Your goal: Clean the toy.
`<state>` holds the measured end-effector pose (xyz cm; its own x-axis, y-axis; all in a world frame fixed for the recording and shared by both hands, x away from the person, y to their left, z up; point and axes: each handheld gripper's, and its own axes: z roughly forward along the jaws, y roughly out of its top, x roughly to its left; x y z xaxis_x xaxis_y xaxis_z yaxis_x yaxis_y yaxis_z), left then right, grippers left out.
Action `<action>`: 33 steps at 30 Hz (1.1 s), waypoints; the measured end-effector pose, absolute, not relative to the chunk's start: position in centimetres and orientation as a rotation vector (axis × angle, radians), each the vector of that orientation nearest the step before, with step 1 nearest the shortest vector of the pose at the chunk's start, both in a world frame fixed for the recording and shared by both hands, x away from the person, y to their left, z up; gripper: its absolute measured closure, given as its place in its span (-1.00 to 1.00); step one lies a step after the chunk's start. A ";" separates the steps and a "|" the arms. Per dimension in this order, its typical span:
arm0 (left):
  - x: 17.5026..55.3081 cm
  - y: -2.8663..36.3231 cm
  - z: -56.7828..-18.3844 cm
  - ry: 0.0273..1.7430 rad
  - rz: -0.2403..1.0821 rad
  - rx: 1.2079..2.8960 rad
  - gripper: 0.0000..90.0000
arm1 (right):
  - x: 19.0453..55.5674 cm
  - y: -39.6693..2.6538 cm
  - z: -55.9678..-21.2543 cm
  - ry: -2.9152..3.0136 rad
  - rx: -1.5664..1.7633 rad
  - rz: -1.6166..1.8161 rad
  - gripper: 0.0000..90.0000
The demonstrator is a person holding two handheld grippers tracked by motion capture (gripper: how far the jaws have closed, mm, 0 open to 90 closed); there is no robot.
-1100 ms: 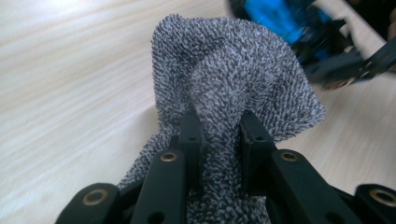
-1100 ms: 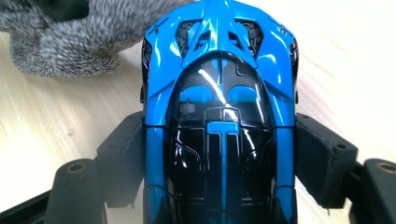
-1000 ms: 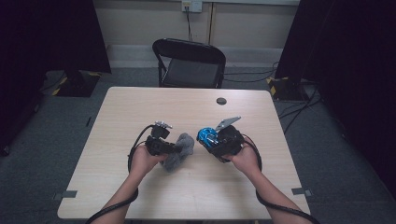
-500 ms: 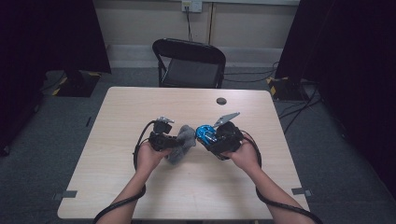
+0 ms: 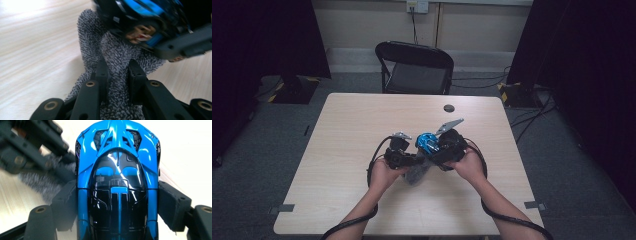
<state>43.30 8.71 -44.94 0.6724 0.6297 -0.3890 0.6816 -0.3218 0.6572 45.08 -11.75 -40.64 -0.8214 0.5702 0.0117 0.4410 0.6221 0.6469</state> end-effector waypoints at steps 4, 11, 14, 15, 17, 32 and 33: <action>42.7 7.9 -45.4 0.993 -0.119 2.043 0.66 | 45.4 -11.8 -40.6 2.647 0.860 0.979 -0.42; 41.9 6.2 -45.9 0.955 -0.150 2.109 0.66 | 46.0 -11.9 -40.6 2.632 0.894 0.984 -0.42; 42.0 6.5 -45.8 0.963 -0.129 2.118 0.66 | 46.0 -12.1 -40.6 2.633 0.907 0.991 -0.42; 42.1 6.8 -45.7 0.972 -0.103 2.129 0.66 | 46.0 -12.2 -40.6 2.635 0.907 0.991 -0.42; 42.5 7.8 -45.5 1.004 -0.079 2.130 0.66 | 45.9 -12.4 -40.5 2.633 0.901 0.986 -0.42; 45.8 13.1 -42.8 1.170 0.083 2.008 0.65 | 45.1 -12.6 -40.8 2.642 0.875 0.981 -0.42; 45.8 13.0 -42.7 1.165 0.083 2.009 0.65 | 45.1 -12.5 -40.9 2.649 0.871 0.973 -0.42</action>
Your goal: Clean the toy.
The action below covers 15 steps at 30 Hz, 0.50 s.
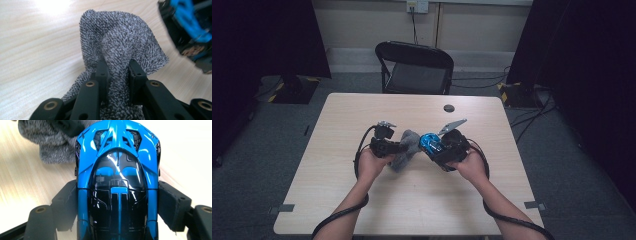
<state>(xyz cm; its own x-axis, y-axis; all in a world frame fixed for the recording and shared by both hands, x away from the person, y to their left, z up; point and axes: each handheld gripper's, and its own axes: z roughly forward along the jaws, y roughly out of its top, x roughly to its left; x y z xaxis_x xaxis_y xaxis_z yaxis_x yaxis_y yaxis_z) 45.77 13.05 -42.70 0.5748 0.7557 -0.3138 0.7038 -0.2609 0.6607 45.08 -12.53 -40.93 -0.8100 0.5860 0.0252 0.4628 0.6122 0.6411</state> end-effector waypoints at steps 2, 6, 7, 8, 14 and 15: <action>45.7 12.9 -42.5 1.158 0.086 1.998 0.65 | 45.0 -12.4 -41.2 2.657 0.868 0.972 -0.42; 45.5 12.2 -42.6 1.126 0.061 2.012 0.65 | 45.0 -12.1 -41.5 2.660 0.862 0.964 -0.42; 45.4 12.0 -42.7 1.122 0.059 2.013 0.65 | 44.9 -12.1 -41.5 2.662 0.863 0.964 -0.42; 45.4 11.9 -42.8 1.119 0.053 2.019 0.65 | 45.0 -12.0 -41.5 2.664 0.863 0.966 -0.42; 44.8 10.8 -43.2 1.084 0.021 2.031 0.65 | 45.0 -11.7 -41.4 2.664 0.853 0.957 -0.40; 44.7 10.5 -43.3 1.075 0.019 2.038 0.65 | 45.0 -11.7 -41.5 2.667 0.853 0.960 -0.40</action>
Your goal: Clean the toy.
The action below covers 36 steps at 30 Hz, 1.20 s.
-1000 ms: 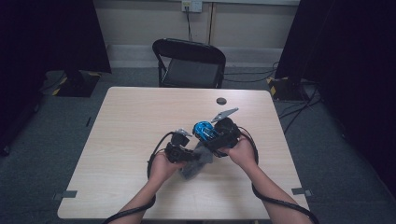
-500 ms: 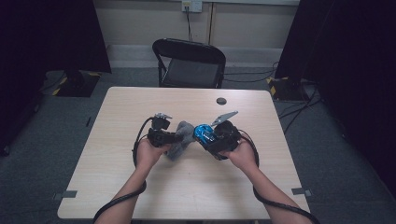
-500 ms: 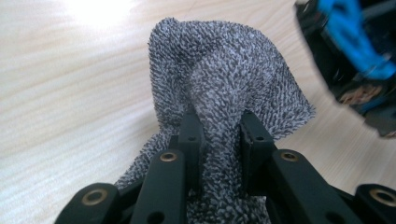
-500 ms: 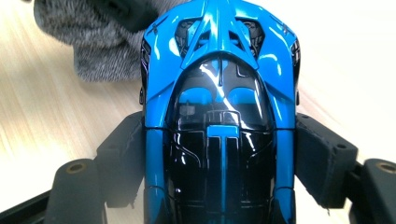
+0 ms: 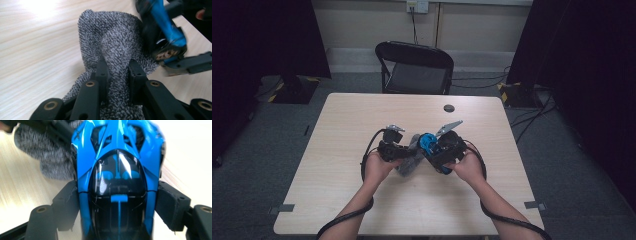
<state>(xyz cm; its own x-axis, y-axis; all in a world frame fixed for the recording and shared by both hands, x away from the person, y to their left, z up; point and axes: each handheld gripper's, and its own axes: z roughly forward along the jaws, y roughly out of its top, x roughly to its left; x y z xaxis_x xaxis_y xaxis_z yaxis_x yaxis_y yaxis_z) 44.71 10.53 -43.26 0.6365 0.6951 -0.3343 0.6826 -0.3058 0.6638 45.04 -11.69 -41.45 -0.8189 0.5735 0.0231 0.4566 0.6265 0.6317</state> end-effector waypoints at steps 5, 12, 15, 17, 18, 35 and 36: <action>44.3 10.0 -43.5 1.059 0.014 2.049 0.65 | 45.1 -11.6 -41.6 2.670 0.863 0.957 -0.39; 43.9 9.6 -44.7 1.052 -0.022 2.090 0.65 | 45.2 -11.9 -41.5 2.653 0.885 0.993 -0.39; 43.6 9.3 -45.2 1.044 -0.036 2.116 0.65 | 45.2 -11.9 -41.4 2.654 0.891 1.001 -0.39; 43.4 9.0 -45.4 1.031 -0.044 2.143 0.65 | 45.3 -12.0 -41.4 2.655 0.896 1.010 -0.39; 43.3 8.9 -45.5 1.022 -0.041 2.160 0.65 | 45.3 -12.0 -41.4 2.654 0.895 1.007 -0.39; 44.2 11.3 -43.3 1.122 0.122 2.075 0.64 | 45.3 -13.6 -40.7 2.617 0.945 1.082 -0.39; 44.3 11.6 -42.8 1.126 0.135 2.062 0.64 | 45.3 -13.6 -40.8 2.622 0.945 1.078 -0.39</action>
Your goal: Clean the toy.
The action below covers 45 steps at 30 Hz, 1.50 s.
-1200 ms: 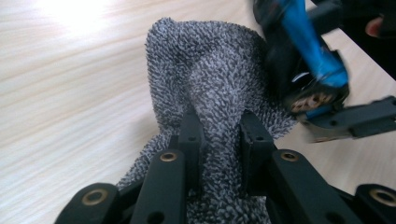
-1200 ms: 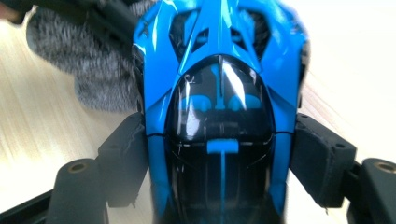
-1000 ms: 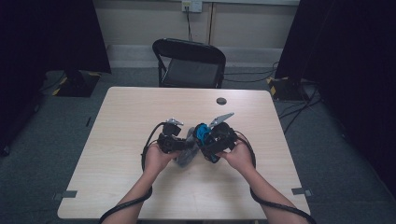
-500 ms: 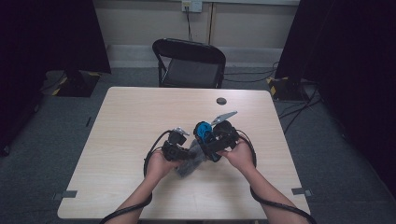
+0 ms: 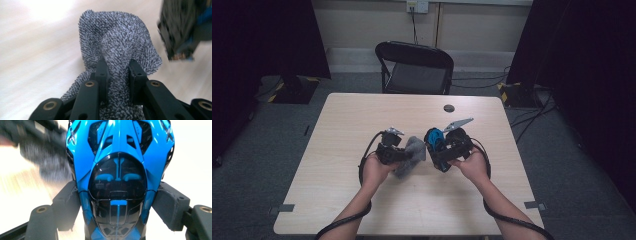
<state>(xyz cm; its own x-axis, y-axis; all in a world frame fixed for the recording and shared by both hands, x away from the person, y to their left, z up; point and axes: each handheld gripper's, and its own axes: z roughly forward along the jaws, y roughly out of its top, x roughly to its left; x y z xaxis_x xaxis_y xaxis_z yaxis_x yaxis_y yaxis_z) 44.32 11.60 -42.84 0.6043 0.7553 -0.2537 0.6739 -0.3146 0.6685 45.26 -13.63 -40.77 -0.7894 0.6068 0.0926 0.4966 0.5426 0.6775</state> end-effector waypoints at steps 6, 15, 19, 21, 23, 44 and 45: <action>44.7 11.9 -40.6 1.107 0.182 1.981 0.64 | 45.0 -13.2 -41.3 2.647 0.923 1.058 -0.39; 44.5 10.0 -41.5 1.046 0.126 2.041 0.65 | 44.7 -12.2 -41.5 2.670 0.889 1.056 -0.39; 44.3 9.5 -42.6 1.044 0.093 2.070 0.65 | 44.8 -12.4 -41.5 2.660 0.906 1.057 -0.39; 44.1 9.2 -43.0 1.036 0.088 2.100 0.64 | 44.9 -12.5 -41.5 2.659 0.909 1.056 -0.39; 44.0 9.0 -43.3 1.031 0.080 2.118 0.64 | 45.0 -12.6 -41.4 2.654 0.915 1.063 -0.39; 42.7 11.1 -44.4 1.040 0.127 2.212 0.64 | 45.5 -15.3 -41.1 2.604 1.003 1.085 -0.39; 42.7 11.7 -44.3 1.053 0.137 2.201 0.64 | 45.5 -15.7 -41.1 2.602 1.008 1.081 -0.39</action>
<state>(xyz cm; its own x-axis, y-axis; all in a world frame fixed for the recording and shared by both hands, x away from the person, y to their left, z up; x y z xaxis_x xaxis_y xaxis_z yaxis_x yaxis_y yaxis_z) 42.71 11.67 -44.27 0.6665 0.7215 -0.1873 0.6494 -0.4385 0.6213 45.50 -15.74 -41.06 -0.7631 0.6363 0.1129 0.5289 0.5145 0.6750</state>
